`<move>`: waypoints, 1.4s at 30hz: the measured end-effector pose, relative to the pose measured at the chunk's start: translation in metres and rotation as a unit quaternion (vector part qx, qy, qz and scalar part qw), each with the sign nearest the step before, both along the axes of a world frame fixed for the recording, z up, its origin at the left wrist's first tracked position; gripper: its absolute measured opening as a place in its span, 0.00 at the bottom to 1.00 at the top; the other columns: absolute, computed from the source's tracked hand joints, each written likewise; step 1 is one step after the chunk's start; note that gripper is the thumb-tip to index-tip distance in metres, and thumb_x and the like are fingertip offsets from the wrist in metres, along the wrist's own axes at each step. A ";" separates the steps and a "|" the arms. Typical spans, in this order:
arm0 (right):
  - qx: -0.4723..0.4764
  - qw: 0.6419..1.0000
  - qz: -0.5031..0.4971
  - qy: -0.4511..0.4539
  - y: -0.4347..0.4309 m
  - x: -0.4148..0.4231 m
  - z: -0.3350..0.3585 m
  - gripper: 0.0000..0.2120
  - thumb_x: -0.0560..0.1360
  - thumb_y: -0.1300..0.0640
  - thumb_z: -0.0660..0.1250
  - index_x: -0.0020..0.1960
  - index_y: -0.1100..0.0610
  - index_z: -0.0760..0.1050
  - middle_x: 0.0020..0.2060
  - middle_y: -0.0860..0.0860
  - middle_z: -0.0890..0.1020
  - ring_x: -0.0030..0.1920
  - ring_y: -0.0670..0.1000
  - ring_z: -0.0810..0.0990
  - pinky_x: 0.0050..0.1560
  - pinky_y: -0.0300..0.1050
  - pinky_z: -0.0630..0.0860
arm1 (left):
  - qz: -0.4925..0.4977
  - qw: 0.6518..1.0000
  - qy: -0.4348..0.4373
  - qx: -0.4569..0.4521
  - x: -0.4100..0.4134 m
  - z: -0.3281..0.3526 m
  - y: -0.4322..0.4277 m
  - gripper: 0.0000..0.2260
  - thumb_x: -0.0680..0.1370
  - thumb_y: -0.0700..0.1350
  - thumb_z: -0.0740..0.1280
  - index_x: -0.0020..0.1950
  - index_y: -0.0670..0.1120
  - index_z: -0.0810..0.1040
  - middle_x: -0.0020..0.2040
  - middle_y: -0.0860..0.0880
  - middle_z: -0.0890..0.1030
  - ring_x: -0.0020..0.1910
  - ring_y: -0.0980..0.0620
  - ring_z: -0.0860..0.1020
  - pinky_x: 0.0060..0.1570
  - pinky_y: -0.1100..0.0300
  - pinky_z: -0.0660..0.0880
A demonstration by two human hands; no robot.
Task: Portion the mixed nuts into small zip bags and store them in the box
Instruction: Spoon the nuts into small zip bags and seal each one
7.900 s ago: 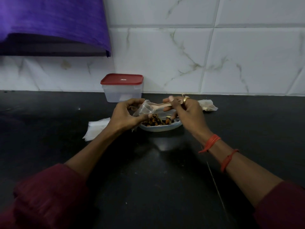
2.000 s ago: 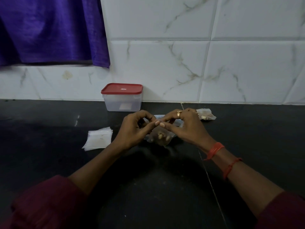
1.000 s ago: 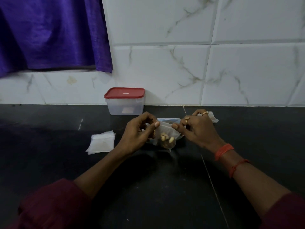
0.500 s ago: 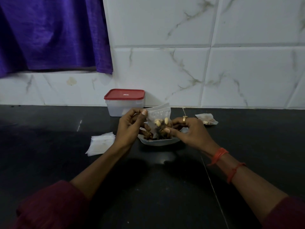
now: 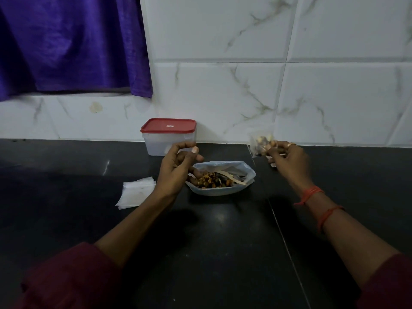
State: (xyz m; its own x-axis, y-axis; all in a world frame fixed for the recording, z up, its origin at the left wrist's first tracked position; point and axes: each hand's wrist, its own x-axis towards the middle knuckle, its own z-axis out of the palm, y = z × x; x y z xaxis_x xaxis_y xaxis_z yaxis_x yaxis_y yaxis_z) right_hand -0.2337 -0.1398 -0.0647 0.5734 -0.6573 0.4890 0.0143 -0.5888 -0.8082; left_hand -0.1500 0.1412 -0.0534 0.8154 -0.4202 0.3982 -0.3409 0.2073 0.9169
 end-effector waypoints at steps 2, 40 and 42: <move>-0.017 0.998 -0.042 0.039 -0.013 0.001 -0.004 0.13 0.78 0.49 0.71 0.55 0.58 0.83 0.45 0.55 0.87 0.44 0.53 0.85 0.47 0.44 0.77 | 0.006 1.000 -0.003 -0.001 0.000 0.001 0.000 0.12 0.81 0.45 0.64 0.65 0.45 0.73 0.45 0.47 0.84 0.35 0.49 0.80 0.31 0.57 0.79; -0.408 0.903 0.120 0.057 0.115 -0.016 -0.016 0.14 0.75 0.45 0.60 0.56 0.47 0.80 0.51 0.47 0.81 0.49 0.53 0.81 0.58 0.56 0.70 | 0.175 0.723 -0.117 0.659 0.073 0.015 0.092 0.08 0.74 0.47 0.74 0.52 0.52 0.82 0.53 0.51 0.82 0.56 0.49 0.78 0.60 0.46 0.74; -0.402 0.905 0.124 0.056 0.114 -0.017 -0.016 0.14 0.75 0.45 0.60 0.56 0.46 0.80 0.51 0.48 0.81 0.49 0.53 0.81 0.58 0.56 0.70 | 0.184 0.717 -0.129 0.660 0.072 0.014 0.091 0.09 0.74 0.48 0.74 0.54 0.52 0.81 0.54 0.51 0.81 0.58 0.49 0.78 0.59 0.46 0.73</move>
